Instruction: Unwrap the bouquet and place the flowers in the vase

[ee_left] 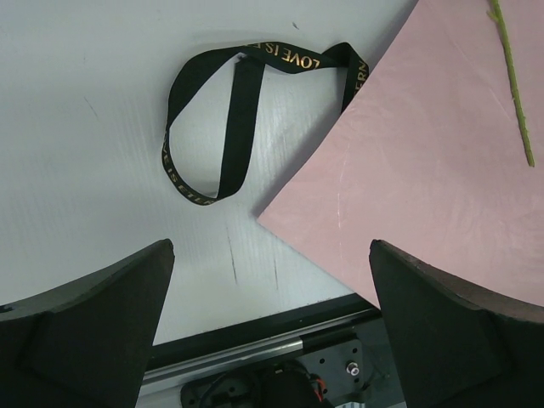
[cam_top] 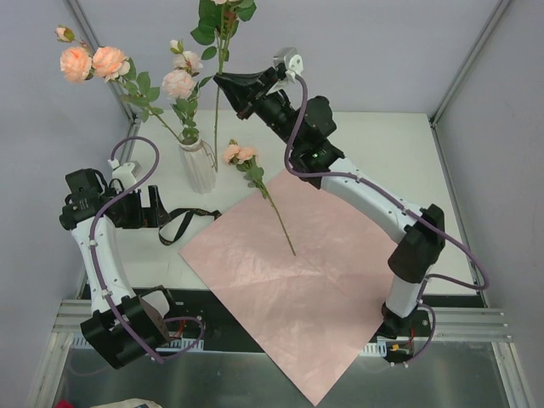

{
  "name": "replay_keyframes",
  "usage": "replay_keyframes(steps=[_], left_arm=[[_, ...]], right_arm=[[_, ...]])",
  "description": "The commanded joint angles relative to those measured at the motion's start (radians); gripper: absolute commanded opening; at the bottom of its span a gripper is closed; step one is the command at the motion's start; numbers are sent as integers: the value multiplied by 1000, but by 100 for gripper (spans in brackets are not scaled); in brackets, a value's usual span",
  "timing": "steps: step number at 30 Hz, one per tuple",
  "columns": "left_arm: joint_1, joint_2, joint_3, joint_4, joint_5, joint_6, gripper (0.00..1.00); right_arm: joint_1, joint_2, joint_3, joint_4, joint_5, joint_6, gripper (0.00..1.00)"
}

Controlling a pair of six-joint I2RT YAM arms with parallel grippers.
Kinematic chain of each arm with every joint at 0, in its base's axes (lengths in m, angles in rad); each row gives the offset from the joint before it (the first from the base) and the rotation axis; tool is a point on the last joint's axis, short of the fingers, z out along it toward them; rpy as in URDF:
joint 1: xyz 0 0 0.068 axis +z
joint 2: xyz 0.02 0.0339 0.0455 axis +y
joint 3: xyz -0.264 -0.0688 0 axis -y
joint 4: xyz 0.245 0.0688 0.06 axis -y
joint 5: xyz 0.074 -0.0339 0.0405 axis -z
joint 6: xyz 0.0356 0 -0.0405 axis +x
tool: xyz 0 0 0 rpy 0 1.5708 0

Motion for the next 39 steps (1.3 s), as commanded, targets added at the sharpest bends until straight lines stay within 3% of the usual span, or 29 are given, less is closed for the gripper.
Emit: replay_keyframes(steps=[1, 4, 12, 32, 35, 39], left_arm=[[4, -3, -18, -10, 14, 4, 99], [4, -7, -26, -10, 13, 10, 99], [3, -17, -17, -13, 7, 18, 99], [4, -24, -27, -20, 8, 35, 99], [6, -24, -29, -23, 7, 33, 99], [4, -26, -24, -26, 7, 32, 99]], right_arm=[[14, 105, 169, 414, -54, -17, 1], [15, 197, 254, 488, -84, -25, 1], [18, 335, 466, 458, -77, -34, 1], [18, 363, 234, 456, -74, -69, 1], [20, 378, 228, 418, -75, -74, 1], [28, 414, 307, 206, -72, -69, 1]])
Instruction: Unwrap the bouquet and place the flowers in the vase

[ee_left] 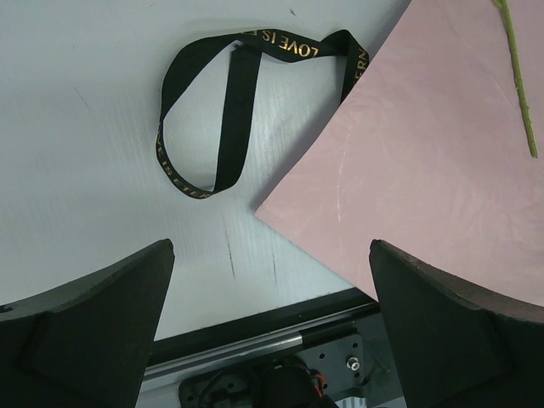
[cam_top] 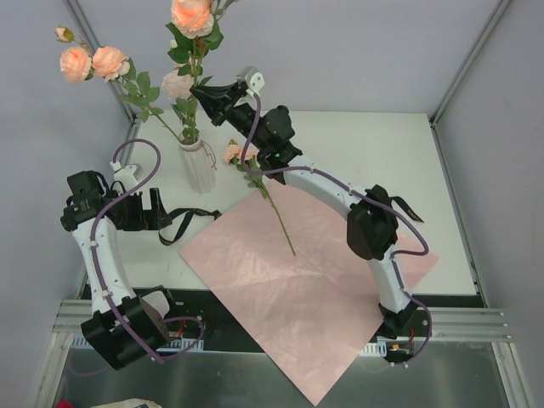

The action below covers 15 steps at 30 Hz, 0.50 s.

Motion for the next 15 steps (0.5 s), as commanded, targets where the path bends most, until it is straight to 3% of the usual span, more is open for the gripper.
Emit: replay_keyframes(steps=[1, 8, 9, 10, 13, 15], left_arm=[[4, -21, 3, -20, 10, 19, 99], [4, -33, 4, -32, -3, 30, 99], [4, -33, 4, -32, -3, 31, 99], [4, -33, 3, -35, -3, 31, 99], [4, -27, 6, -38, 1, 35, 99], [4, -20, 12, -43, 6, 33, 99]], right_arm=[[14, 51, 107, -180, -19, -20, 1], [34, 148, 230, -303, -96, -51, 4], [35, 149, 230, -331, -105, -52, 12], [37, 139, 209, -339, -108, -51, 34], [35, 67, 123, -353, -94, -63, 57], [34, 19, 14, -374, -76, -96, 67]])
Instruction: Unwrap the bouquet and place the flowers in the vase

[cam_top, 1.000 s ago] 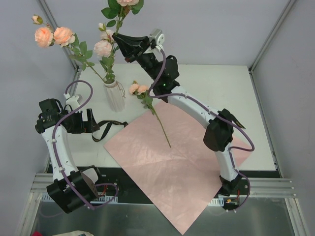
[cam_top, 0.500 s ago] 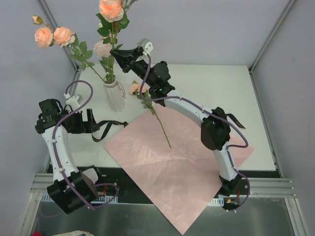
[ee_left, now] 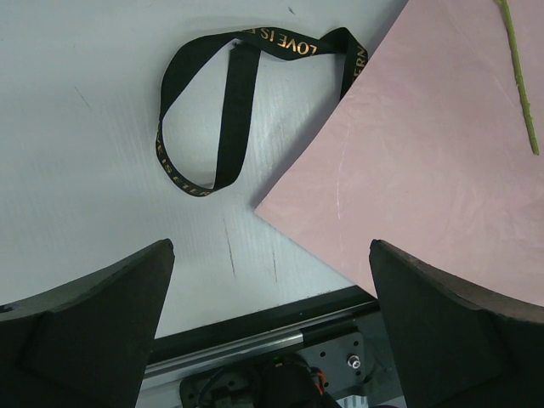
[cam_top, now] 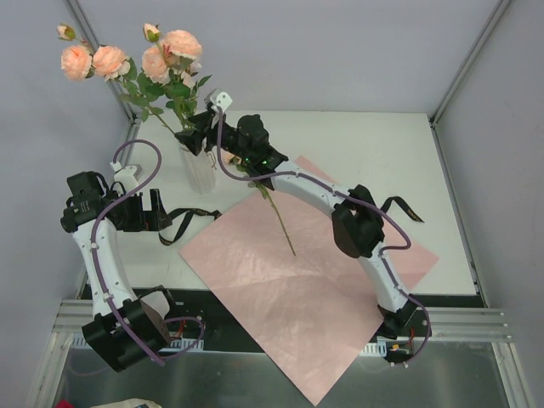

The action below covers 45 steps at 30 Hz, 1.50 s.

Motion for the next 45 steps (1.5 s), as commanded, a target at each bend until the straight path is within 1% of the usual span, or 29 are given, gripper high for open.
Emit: replay_keyframes(steps=[1, 3, 4, 5, 6, 8, 9, 10, 11, 12, 14, 15, 16, 17, 18, 20, 21, 22, 23, 24, 25, 29, 30, 32, 33, 34, 36, 40, 45], left_arm=[[4, -3, 17, -32, 10, 24, 99], [6, 4, 18, -33, 12, 21, 99], [4, 5, 20, -32, 16, 18, 99], [4, 10, 20, -32, 15, 17, 99], [4, 8, 20, -32, 15, 15, 99], [6, 7, 17, -33, 15, 18, 99], [6, 5, 15, -33, 16, 20, 99], [4, 4, 14, -32, 15, 21, 99], [6, -1, 12, -32, 15, 23, 99], [6, 1, 11, -30, 15, 24, 99], [4, 1, 10, -32, 15, 27, 99], [6, 1, 12, -30, 16, 29, 99], [6, 7, 14, -30, 16, 27, 99], [4, 8, 15, -32, 19, 26, 99], [6, 11, 18, -32, 21, 23, 99], [4, 19, 21, -32, 24, 18, 99], [6, 19, 21, -32, 25, 15, 99], [6, 19, 21, -30, 25, 15, 99], [4, 19, 20, -30, 25, 15, 99], [6, 17, 17, -30, 24, 15, 99], [6, 17, 14, -29, 24, 15, 99], [4, 19, 1, -25, 21, 18, 99], [6, 21, -2, -24, 21, 17, 99], [6, 24, -3, -22, 21, 18, 99], [6, 25, -2, -22, 24, 17, 99], [6, 24, -2, -22, 25, 17, 99], [6, 24, -5, -22, 27, 17, 99], [6, 25, -3, -22, 27, 18, 99], [4, 27, -5, -22, 30, 20, 99]], right_arm=[[0, -179, -150, -24, -4, -61, 73], [-3, -236, -264, -35, 4, -81, 80], [-12, -291, -299, -44, 6, -86, 90], [-17, -318, -328, -59, 7, -89, 95], [-23, -341, -373, -125, 13, -89, 99], [-52, -393, -387, -232, 32, -69, 96], [-64, -405, -391, -349, 67, -49, 96], [-89, -425, -396, -401, 88, 6, 96], [-106, -431, -391, -518, 95, 40, 96], [-124, -434, -394, -563, 87, 73, 96], [-193, -427, -399, -645, -7, 130, 96], [-222, -404, -408, -642, -171, 144, 96], [-256, -390, -404, -656, -184, 175, 96], [-256, -375, -370, -784, -150, 123, 96], [-237, -341, -343, -847, -6, 80, 96], [-223, -303, -264, -976, 108, 17, 96], [-218, -252, -231, -1024, 139, 14, 96], [-218, -220, -138, -1079, 165, 12, 99], [-216, -189, -99, -1178, 223, 14, 96], [-218, -137, -59, -1217, 243, 12, 89], [-216, -117, -24, -1246, 254, 9, 87], [-215, -82, -52, -1253, 254, -3, 80], [-213, -74, -51, -1257, 254, -7, 75], [-210, -31, -20, -1292, 256, -12, 69], [-207, -17, -10, -1305, 256, -17, 62], [-206, -4, -2, -1325, 292, -20, 60], [-203, 13, -12, -1323, 300, -23, 58], [-195, 17, -49, -1283, 293, -21, 58], [-183, 33, -43, -1263, 274, -21, 58]])
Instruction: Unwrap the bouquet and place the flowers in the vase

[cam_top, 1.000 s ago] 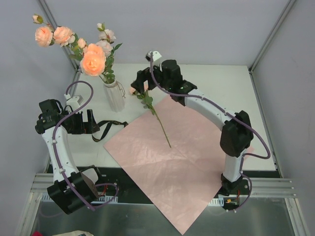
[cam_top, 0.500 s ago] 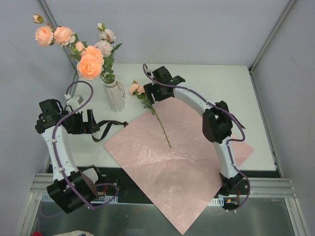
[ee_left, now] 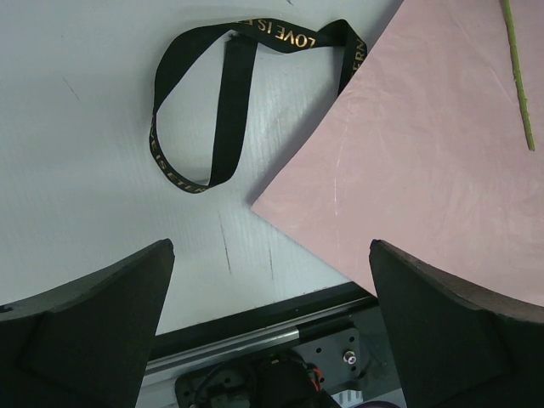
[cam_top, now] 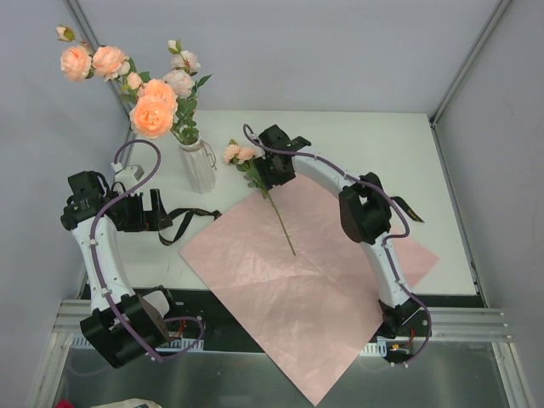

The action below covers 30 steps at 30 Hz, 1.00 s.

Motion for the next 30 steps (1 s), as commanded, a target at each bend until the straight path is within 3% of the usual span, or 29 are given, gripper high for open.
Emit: replay_keyframes(steps=[1, 13, 16, 20, 23, 30], left_arm=[[6, 1, -3, -14, 27, 20, 99], [6, 6, -5, -14, 9, 29, 99], [6, 8, -3, -14, 7, 27, 99], [6, 6, -5, -14, 1, 30, 99], [6, 2, -5, -14, -2, 35, 99], [6, -11, -6, -15, -8, 40, 99]], right_arm=[[18, 1, 19, 8, 2, -5, 58], [35, 93, 71, 11, -34, 21, 56], [35, 112, 85, 13, -18, 32, 46], [34, 124, 109, 13, 17, 59, 16], [34, 121, 132, 13, 22, 70, 5], [25, -8, 113, 71, 22, 107, 1]])
